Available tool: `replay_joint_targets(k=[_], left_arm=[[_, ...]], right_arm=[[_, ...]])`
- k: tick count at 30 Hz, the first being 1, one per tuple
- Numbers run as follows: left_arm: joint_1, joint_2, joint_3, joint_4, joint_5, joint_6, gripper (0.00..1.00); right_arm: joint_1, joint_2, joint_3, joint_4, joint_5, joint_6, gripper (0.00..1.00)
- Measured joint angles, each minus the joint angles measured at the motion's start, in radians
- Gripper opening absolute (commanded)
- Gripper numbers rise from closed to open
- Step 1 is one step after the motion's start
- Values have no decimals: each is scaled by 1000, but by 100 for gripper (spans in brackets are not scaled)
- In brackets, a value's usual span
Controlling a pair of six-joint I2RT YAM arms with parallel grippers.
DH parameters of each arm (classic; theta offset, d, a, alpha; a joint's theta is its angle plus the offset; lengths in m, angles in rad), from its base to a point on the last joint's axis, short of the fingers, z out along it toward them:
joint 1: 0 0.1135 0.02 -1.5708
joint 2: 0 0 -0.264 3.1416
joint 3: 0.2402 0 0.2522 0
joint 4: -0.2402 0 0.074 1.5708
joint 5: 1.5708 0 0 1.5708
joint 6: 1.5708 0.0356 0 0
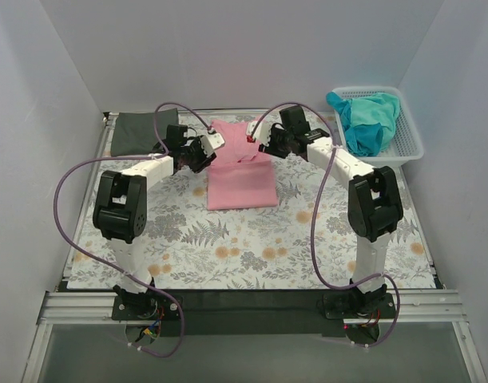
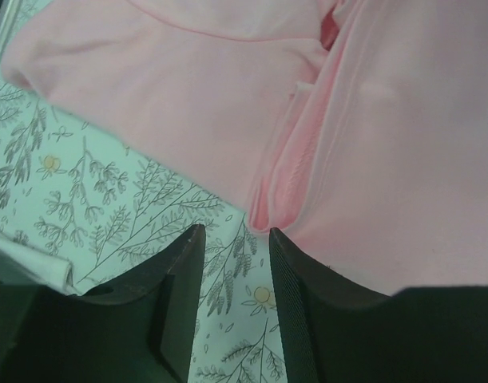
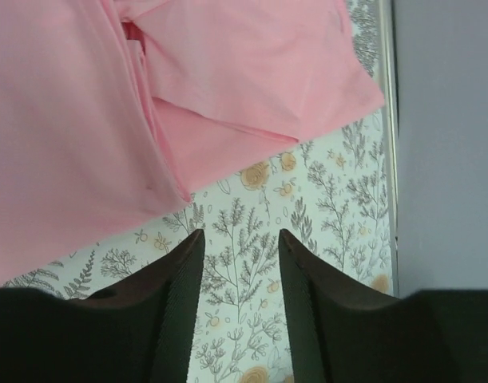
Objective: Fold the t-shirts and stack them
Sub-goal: Fold the tshirt
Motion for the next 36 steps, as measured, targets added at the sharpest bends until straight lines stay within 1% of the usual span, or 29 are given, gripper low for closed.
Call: replay_joint_targets(k=[1, 2, 5, 9, 12, 14, 20, 24, 28, 31, 36], left_arm=[[5, -8, 0, 0, -5, -18, 38], [8, -18, 0, 0, -8, -37, 37], [19, -64, -5, -8, -8, -98, 37], [13, -189, -67, -24, 27, -177, 37], [-19, -278, -142, -26, 45, -211, 37], [-51, -307, -190, -27, 49, -235, 36], [-124, -278, -288, -53, 36, -310, 35], [-127, -238, -308, -58, 13, -349, 35], [-127, -231, -349, -54, -7, -358, 35], [-139, -232, -385, -51, -17, -352, 35], [-175, -280, -441, -36, -24, -344, 34]], right_arm=[[-6, -13, 3, 2, -1, 19, 37], [-11, -29, 3, 0, -3, 36, 32], [-26, -82, -8, -14, -19, 95, 27], [-34, -140, -45, -74, -89, 167, 26], [-32, -140, -73, -123, -150, 229, 27], [-30, -129, -85, -154, -182, 265, 27], [-29, -74, -141, -203, -267, 356, 27], [-26, -19, -176, -214, -279, 388, 25], [-24, 16, -219, -212, -283, 406, 24], [-25, 3, -246, -179, -291, 416, 24], [-6, -64, -349, -118, -288, 420, 24]])
